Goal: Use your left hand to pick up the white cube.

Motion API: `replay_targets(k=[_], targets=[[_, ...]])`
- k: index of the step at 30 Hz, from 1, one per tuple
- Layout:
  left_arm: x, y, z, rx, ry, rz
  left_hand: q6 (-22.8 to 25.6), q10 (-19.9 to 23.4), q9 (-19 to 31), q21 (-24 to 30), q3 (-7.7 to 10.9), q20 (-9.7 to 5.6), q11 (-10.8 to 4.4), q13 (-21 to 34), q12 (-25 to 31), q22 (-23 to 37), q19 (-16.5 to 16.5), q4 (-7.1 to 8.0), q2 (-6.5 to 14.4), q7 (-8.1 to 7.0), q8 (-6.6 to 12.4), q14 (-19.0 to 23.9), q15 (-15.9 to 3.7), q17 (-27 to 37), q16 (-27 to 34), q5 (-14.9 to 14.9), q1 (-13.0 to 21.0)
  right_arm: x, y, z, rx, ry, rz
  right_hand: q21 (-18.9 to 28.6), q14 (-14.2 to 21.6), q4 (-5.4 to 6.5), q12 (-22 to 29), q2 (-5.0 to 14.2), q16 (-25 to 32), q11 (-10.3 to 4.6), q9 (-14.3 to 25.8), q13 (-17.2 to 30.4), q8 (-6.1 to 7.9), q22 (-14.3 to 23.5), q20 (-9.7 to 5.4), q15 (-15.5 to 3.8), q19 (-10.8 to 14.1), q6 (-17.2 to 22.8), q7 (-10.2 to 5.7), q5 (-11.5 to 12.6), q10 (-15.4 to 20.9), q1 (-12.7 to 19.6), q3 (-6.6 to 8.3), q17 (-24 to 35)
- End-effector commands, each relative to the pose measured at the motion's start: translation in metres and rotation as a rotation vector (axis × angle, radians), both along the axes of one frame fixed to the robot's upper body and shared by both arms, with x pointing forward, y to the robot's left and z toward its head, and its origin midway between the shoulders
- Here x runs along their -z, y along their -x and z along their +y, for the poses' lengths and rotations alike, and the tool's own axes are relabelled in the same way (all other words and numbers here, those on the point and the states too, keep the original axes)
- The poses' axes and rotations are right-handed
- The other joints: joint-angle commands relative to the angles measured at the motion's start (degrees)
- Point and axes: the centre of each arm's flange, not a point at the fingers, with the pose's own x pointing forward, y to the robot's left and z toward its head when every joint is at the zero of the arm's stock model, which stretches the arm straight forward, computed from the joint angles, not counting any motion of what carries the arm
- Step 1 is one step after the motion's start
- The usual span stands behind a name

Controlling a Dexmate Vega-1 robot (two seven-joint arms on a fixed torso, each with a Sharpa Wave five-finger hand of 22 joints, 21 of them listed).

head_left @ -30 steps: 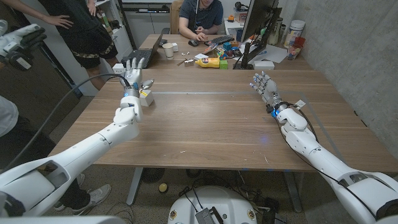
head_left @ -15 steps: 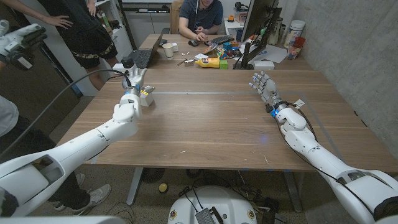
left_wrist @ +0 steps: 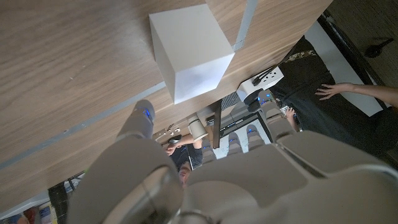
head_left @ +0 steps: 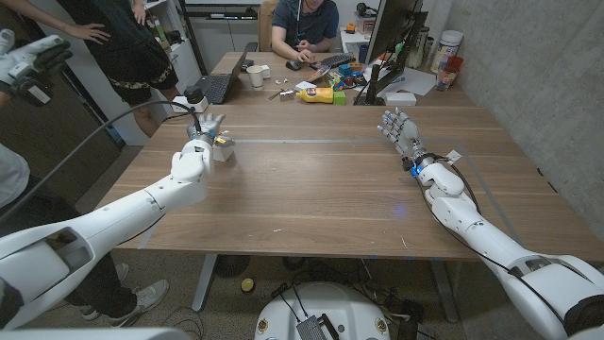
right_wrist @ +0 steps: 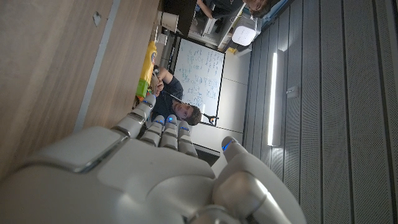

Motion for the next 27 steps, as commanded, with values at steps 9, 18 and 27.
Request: replay_targets(k=[9, 18, 27], targets=[[0.009, -0.019, 0.007, -0.031, -0.035, 0.086, 0.6, -1.9, 0.3, -0.2, 0.17, -0.22, 0.09, 0.3, 0.8, 0.2, 0.4, -0.39, 1.0, -0.06, 0.55, 2.3, -0.29, 0.0, 0.6, 0.0, 2.5, -0.003, 0.002, -0.003, 0.002, 0.008, -0.011, -0.3, 0.5, -0.11, 0.4, 1.91, 0.5, -0.18, 0.3, 0.1, 0.29, 0.2, -0.06, 0.07, 0.0, 0.2, 0.21, 0.5, 0.3, -0.3, -0.06, 0.2], [0.014, -0.029, 0.008, -0.010, -0.043, 0.077, 1.8, 0.9, 0.3, 0.1, 0.81, -0.34, -0.35, 0.3, 1.9, 0.2, 1.9, -0.83, 2.3, -0.04, 1.21, 5.7, -1.03, -0.2, 1.3, 0.0, 6.0, -0.005, 0.003, -0.002, -0.006, 0.013, -0.033, -0.6, 0.8, -0.21, 0.4, 1.87, 0.5, -0.36, 0.3, 0.1, 0.29, 0.2, -0.02, 0.26, -0.7, 0.2, 0.25, 0.5, 0.5, -0.2, -0.07, 0.1], [0.022, -0.030, 0.003, 0.010, -0.048, 0.062, 1.6, 2.8, 0.2, 1.1, 1.45, -0.47, 0.66, 0.2, 2.5, 0.2, 6.6, -1.19, 3.8, -0.06, 1.19, 7.7, 0.48, -0.4, 0.9, 0.0, 11.9, -0.013, 0.007, 0.003, -0.015, 0.009, -0.068, -0.6, 1.5, -0.37, 0.5, 2.01, 0.7, -0.49, 0.3, 0.1, 0.34, 0.2, -0.09, 0.37, -0.8, 0.3, 0.18, 0.5, 0.7, 0.0, 0.05, 0.1]])
